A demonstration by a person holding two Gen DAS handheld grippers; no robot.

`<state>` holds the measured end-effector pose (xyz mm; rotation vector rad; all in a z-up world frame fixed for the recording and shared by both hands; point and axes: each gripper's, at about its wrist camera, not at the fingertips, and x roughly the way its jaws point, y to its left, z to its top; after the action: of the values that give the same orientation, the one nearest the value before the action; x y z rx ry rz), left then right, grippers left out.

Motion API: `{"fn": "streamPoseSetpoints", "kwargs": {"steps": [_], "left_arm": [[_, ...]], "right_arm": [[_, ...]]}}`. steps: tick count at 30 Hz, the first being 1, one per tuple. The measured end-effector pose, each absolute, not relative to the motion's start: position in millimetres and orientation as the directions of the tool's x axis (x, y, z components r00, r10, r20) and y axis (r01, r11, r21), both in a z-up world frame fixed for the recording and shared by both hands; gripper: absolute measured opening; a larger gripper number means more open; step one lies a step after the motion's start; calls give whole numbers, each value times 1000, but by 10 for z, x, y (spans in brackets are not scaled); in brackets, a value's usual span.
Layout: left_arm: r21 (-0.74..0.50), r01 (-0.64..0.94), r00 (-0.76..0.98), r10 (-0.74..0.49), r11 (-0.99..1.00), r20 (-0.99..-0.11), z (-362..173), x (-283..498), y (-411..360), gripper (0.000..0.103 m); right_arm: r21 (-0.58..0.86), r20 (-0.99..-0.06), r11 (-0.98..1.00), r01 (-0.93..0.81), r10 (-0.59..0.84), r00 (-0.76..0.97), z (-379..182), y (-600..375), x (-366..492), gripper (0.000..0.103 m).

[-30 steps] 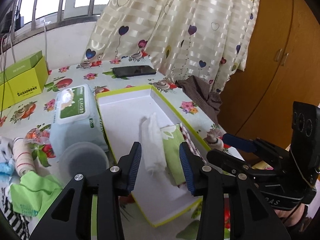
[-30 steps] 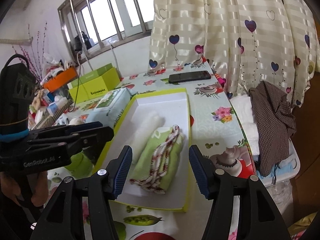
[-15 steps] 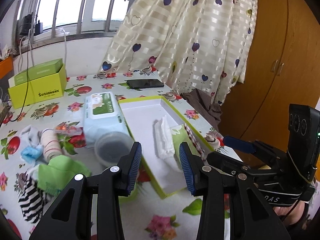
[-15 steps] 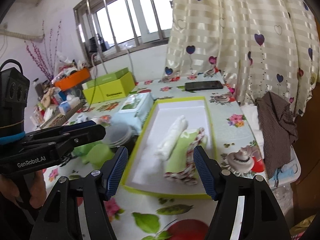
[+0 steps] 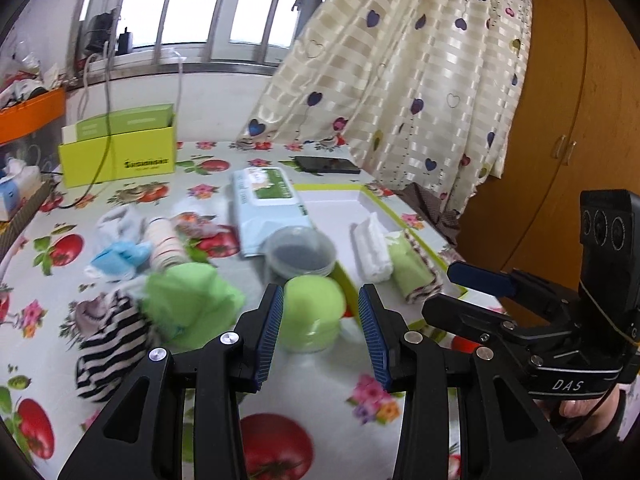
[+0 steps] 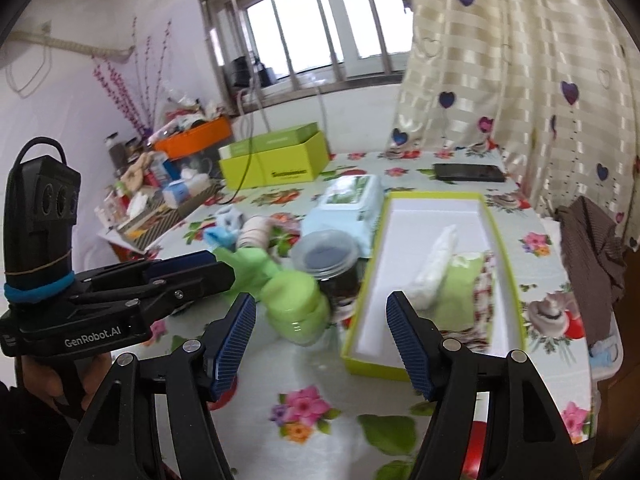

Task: Organize soft objects
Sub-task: 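Move both tools back over the pile of soft items, then grasp the black-and-white striped sock with the left tool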

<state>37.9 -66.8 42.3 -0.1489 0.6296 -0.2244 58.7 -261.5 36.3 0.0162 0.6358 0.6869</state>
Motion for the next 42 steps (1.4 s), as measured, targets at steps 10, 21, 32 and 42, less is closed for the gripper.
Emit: {"fn": "streamPoseSetpoints", "kwargs": {"steps": [10,21,32,42], "left_arm": [[-198,107,796,-203,974,-571,348,183,-283,41],[-228,20,800,-152,973,-580,287,157,149,41],[-163,-54,796,-56,985,-603,161,155,500,41],[-132,-31,749,-64,991,-660,-83,261,605,47]], "right_arm": [[162,-560,739,-654,615,556,405,-2225,467,68],[136,-573,700,-701,633,521,419,-1953,447,68],[132,-573,673,-728,651,498,426,-1823,485,68],[130,-592,654,-745,654,470,381,-1704,536,68]]}}
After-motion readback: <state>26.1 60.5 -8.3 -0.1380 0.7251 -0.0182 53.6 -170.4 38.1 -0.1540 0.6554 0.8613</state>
